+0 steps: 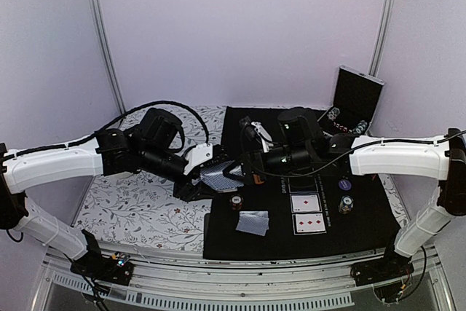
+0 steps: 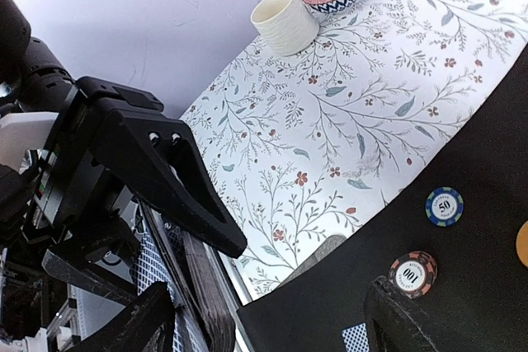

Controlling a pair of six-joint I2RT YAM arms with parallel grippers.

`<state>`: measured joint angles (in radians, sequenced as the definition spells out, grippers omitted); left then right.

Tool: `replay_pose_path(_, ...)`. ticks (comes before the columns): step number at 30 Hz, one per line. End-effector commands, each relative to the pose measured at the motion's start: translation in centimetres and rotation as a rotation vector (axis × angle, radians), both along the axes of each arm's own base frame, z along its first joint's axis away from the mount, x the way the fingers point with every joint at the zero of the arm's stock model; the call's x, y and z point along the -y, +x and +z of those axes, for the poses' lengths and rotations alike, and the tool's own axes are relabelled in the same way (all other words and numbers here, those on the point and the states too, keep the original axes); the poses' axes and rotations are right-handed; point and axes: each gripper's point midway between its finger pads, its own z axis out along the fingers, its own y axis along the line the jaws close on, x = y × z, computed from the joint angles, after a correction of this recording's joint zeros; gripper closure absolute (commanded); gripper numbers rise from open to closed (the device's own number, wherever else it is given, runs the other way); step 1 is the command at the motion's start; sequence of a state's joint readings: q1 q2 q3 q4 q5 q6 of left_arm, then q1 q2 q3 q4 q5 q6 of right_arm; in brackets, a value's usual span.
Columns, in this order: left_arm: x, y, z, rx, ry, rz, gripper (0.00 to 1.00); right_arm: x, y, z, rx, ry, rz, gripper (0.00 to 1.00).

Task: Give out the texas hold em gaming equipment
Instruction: Pick up the poker card from the face-down deck piles.

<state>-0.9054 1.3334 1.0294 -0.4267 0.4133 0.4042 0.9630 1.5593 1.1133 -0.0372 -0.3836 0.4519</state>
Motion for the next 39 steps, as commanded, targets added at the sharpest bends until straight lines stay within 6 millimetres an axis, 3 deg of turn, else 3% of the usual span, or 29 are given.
replay_pose_path(1,0.2,-0.3,1.5,0.036,-0.038,-0.017,0.43,1.1,-0.2,2.0,0.041,0.003,-0.032,0.22)
replay_pose_path(10,0.2,-0.2,1.4,0.040,-0.036,-0.013,0.43,1.7,-0.6,2.6,0.035,-0.011,-0.028,0.41)
replay_pose_path(17,0.2,-0.2,1.4,0.040,-0.035,-0.013,0.43,1.8,-1.2,3.3,0.027,-0.009,-0.004,0.66)
replay_pose_path(29,0.2,-0.2,1.3,0.039,-0.032,-0.013,0.42,3.0,-1.5,4.5,0.040,-0.018,-0.028,0.96)
replay_pose_path(34,0.2,-0.2,1.3,0.040,-0.032,-0.012,0.42,4.0,-1.4,4.9,0.045,-0.047,-0.059,0.97)
replay_pose_path(39,0.2,-0.2,1.3,0.040,-0.033,-0.012,0.42,5.4,-1.7,7.2,0.077,-0.025,-0.089,0.97)
